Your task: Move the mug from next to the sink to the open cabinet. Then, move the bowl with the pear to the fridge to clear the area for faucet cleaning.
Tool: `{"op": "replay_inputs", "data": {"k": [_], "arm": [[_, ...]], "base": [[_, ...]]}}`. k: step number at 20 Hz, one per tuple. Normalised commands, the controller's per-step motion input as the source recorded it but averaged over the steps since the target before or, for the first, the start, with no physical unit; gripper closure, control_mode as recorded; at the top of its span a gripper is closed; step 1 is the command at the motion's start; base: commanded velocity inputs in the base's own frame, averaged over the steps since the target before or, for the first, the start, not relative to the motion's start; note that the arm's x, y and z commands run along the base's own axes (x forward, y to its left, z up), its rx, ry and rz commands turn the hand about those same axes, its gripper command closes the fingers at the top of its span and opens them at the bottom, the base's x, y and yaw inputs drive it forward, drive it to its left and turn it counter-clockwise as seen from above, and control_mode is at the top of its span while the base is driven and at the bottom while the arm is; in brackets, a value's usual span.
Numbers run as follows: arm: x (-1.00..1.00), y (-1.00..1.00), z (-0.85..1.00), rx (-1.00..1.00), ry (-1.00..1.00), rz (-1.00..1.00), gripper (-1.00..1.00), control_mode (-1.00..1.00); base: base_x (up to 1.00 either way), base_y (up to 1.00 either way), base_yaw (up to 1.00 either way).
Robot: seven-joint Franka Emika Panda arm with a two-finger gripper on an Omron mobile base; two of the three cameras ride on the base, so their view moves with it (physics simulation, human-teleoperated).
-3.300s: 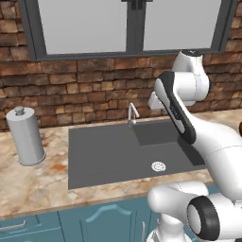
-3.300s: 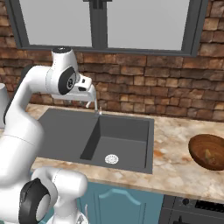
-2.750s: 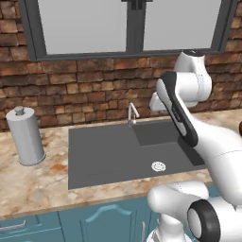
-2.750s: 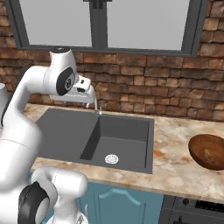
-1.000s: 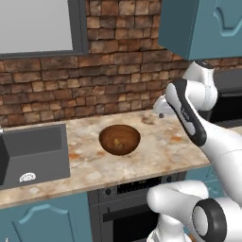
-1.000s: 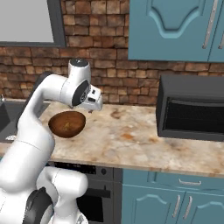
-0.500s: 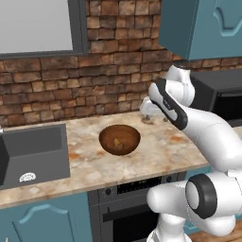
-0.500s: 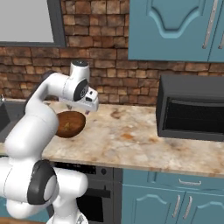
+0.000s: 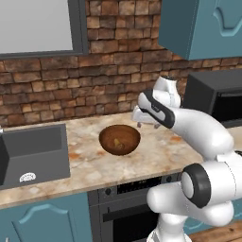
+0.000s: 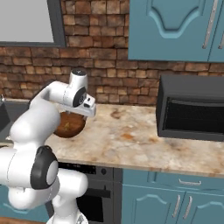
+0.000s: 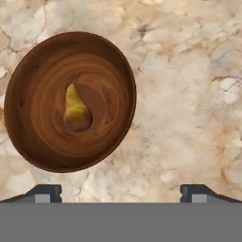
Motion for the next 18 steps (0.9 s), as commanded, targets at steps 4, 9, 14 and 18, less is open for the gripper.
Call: {"op": "replay_inputs", "data": {"k": [4,9,14,18], "arm": [[0.37,0.1,-0.58,-0.08,0.0,0.0,-1.0,-1.0],[0.4,0.0,-0.48,-0.08,0.0,0.0,-1.0,-1.0],[0.37,0.0,-0.31,0.0,0.0,0.0,-1.0,-1.0],[0.34,0.03,-0.44,0.01,0.0,0.0,-1.0,-1.0]], "base": [[0.0,0.0,0.0],[0.0,0.0,0.0],[0.0,0.0,0.0],[0.0,0.0,0.0]]}}
